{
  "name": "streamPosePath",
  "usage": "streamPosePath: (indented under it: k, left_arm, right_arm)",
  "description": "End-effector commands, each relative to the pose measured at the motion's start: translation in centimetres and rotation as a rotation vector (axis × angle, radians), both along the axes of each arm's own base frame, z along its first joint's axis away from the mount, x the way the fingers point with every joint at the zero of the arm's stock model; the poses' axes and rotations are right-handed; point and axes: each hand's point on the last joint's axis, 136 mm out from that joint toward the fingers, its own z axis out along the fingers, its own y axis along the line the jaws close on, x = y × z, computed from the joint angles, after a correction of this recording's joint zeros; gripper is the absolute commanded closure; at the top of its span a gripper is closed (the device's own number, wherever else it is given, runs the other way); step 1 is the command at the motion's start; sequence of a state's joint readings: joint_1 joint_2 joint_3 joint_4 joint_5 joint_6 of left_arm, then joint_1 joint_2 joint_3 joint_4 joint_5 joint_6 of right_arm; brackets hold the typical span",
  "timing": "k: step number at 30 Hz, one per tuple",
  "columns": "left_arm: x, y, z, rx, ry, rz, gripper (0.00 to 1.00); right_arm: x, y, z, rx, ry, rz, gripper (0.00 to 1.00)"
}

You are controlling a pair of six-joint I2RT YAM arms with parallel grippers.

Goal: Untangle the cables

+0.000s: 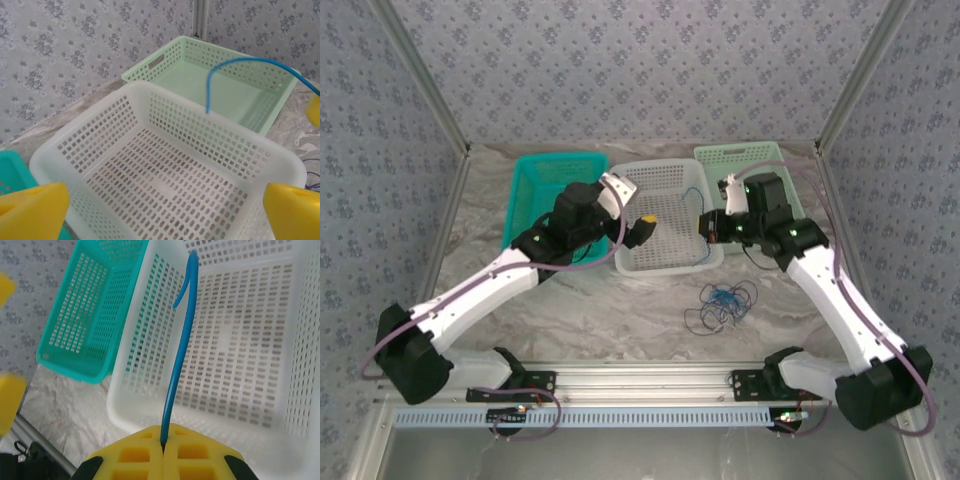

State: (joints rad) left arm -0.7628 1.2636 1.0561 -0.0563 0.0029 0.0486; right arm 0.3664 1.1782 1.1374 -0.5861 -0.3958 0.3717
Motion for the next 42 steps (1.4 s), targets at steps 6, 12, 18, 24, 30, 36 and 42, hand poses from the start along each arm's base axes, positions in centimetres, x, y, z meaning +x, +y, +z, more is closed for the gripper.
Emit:
streamPosePath:
  k: [6,12,18,24,30,36,42]
  left_arm:
    - [-0.3,1.8,-1.6,-0.072,0.078,0.101,0.00]
    - [-0.5,2.3,-2.5,-0.084,0.107,0.125,0.00]
    - [-0.7,1.1,-3.8,-0.105,0.172,0.092,0.01]
    - [-0.7,0.2,-4.3,-0.112,0.192,0.060,0.00]
    - [-0.8,-1.2,-4.5,-0.131,0.207,0.012,0.00]
    - [-0.7,-2.9,-4.7,-0.129,0.231,-0.040,0.00]
    - [-0.3,-3.6,-3.9,-0.163,0.225,-0.045,0.01]
  right_arm:
    - [7.2,2.1,-3.5,-0.077,0.069,0.001,0.99]
    - [10.1,2.2,-7.1,-0.140,0.102,-0.035,0.42]
    - [9.5,1.8,-4.6,-0.114,0.032,-0.071,0.26]
    - [4.4,-2.7,-4.7,-0.240,0.070,-0.148,0.26]
    - [-2.5,-8.1,-8.4,-0.234,0.253,-0.286,0.28]
    - [-7.8,-8.6,-10.0,-0.164,0.330,-0.287,0.39]
    - [-11.4,-9.6,-12.6,-0.200,0.465,-0.351,0.40]
